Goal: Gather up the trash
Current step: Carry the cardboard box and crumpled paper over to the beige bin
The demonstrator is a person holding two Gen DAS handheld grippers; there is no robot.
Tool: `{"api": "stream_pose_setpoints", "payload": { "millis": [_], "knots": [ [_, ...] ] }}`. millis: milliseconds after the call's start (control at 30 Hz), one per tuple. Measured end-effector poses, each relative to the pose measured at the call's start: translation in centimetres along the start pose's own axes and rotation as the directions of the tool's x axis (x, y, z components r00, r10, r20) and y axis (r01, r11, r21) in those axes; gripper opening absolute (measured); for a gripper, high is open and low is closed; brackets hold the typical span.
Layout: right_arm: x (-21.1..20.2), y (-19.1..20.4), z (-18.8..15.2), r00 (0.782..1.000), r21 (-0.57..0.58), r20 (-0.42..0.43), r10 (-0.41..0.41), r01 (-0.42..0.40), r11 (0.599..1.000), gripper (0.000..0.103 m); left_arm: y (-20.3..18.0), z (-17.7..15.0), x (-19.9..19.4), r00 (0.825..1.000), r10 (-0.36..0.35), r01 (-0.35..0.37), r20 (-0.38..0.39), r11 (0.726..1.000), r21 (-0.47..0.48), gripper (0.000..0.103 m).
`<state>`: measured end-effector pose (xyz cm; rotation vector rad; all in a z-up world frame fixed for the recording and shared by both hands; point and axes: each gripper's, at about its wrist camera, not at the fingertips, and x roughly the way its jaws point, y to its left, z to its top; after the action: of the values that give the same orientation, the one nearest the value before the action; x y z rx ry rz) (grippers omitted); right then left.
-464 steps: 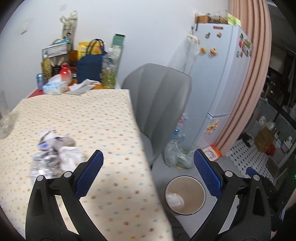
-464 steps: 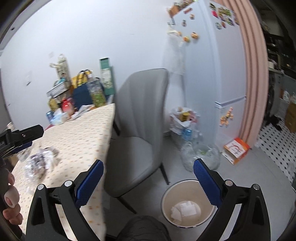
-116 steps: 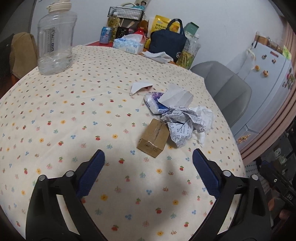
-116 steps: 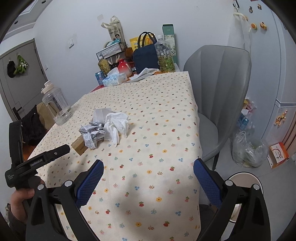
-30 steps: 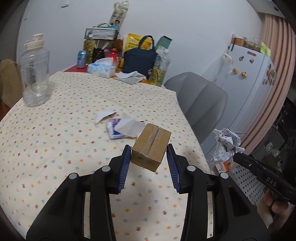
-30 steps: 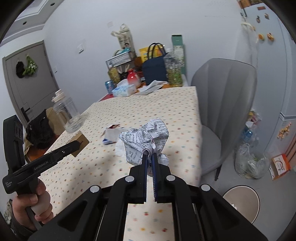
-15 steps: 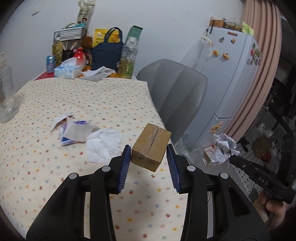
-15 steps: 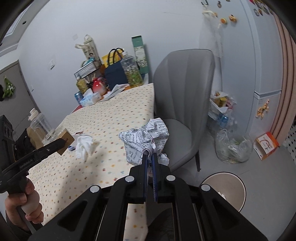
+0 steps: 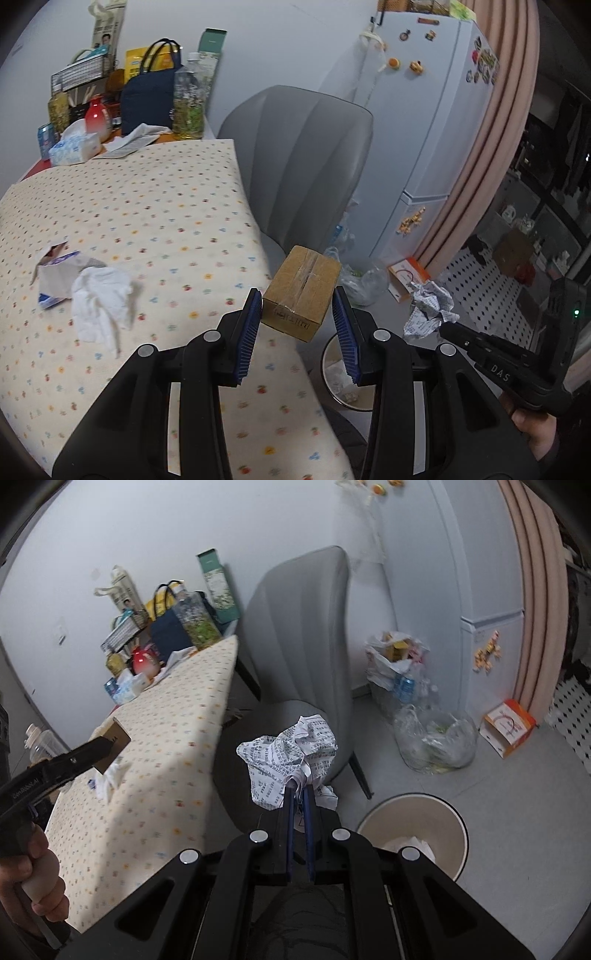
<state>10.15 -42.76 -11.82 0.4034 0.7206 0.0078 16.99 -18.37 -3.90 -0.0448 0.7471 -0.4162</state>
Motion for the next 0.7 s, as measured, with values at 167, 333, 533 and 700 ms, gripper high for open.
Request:
{"api": "stream_pose_setpoints", "payload": {
  "millis": [167,333,533,700],
  "knots": [
    [0.9,-3.1,-0.4,1.000,0.050,-0.017,-0.026,0.027,0.998,0.006,-2.6,0.1,2.4,0.999,-0.016,0.017,-0.038,0.999,0.039,0.040],
    [1.8,-5.8,-0.9,0.998,0.100,-0.032,-0.047,0.050,0.994,0.006,-4.7,0.0,4.4,0.997,-0.022,0.026,-0.068,0.997,0.068,0.040],
    [3.4,-8.2,-1.5,0.997,0.146,-0.064,-0.049,0.057,0.988,0.010,-6.6,-0.3,6.0,0.995,-0.027,0.037,-0.098,0.995,0.097,0.040],
    [4.5,-10.1,-2.4,0.992,0.189,-0.079,-0.095,0.108,0.976,0.041,-8.0,-0.5,6.8,0.993,-0.031,0.045,-0.118,0.992,0.118,0.040]
  ]
}}
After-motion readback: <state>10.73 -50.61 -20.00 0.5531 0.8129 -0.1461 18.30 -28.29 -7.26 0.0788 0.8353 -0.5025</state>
